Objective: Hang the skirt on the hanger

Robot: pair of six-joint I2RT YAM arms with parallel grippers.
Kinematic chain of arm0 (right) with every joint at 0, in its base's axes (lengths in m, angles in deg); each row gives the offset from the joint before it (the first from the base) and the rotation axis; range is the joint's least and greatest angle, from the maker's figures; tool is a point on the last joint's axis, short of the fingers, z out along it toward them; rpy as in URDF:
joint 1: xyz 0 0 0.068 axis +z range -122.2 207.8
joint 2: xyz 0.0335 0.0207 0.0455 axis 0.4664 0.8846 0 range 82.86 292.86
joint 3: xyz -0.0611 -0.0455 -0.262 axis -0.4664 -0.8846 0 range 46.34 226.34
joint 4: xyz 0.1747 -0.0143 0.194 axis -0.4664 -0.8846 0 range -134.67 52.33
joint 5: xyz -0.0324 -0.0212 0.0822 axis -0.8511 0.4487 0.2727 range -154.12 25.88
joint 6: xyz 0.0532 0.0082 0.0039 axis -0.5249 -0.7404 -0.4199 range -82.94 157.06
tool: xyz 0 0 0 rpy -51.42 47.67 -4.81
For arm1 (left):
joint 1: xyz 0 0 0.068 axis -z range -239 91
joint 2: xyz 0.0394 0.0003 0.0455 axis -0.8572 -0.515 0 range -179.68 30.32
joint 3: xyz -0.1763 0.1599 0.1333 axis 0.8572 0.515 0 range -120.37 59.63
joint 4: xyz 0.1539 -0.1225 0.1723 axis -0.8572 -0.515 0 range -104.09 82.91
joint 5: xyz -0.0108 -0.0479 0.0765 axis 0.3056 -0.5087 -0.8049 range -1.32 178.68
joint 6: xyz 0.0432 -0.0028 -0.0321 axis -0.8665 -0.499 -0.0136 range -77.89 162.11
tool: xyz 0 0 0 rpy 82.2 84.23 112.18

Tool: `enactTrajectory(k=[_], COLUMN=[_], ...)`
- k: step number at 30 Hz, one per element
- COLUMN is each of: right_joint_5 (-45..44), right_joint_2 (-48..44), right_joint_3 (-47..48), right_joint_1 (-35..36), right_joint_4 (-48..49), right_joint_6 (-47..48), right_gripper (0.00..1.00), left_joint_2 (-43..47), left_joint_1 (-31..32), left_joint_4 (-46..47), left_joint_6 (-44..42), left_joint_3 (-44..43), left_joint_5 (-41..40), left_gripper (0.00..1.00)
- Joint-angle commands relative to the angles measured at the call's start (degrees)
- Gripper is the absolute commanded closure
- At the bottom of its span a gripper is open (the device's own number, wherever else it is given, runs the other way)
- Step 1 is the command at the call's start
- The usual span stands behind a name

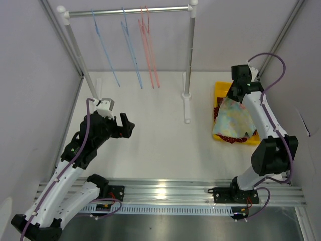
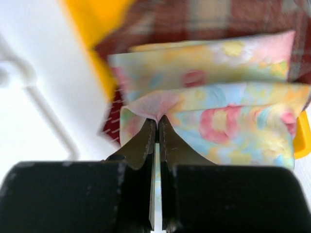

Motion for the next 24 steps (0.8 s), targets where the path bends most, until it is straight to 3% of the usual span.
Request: enactTrajectory(k=[1, 11, 19, 24], right_joint_5=[-1.2, -1.5, 3.3, 1.1], right_joint_2=[-5.6, -6.7, -8.6, -6.9], right_joint_3=[9.4, 26.1, 30.5, 37.6], right_joint_1=[7.2, 28.9, 37.8, 44.4], right_joint_4=[-2.9, -10.5, -11.1, -14.9], right_joint_6=[1.6, 0.6, -0.1, 0.8], right_gripper=[1.00, 1.00, 1.00, 1.00], left_joint_2=[0.1, -0.5, -0.8, -1.1], left_joint_1=[-0.2, -0.2, -0.3, -0.3], left_joint_4=[0.7, 0.8, 2.2, 5.9], left_joint_6=[0.5, 2.8, 5.6, 9.1], left_joint_3=[-0.5, -1.2, -0.5, 1.6], left_joint_5=[0.8, 3.2, 4.9, 7.8], left_gripper=[0.01, 0.00, 0.01, 0.01])
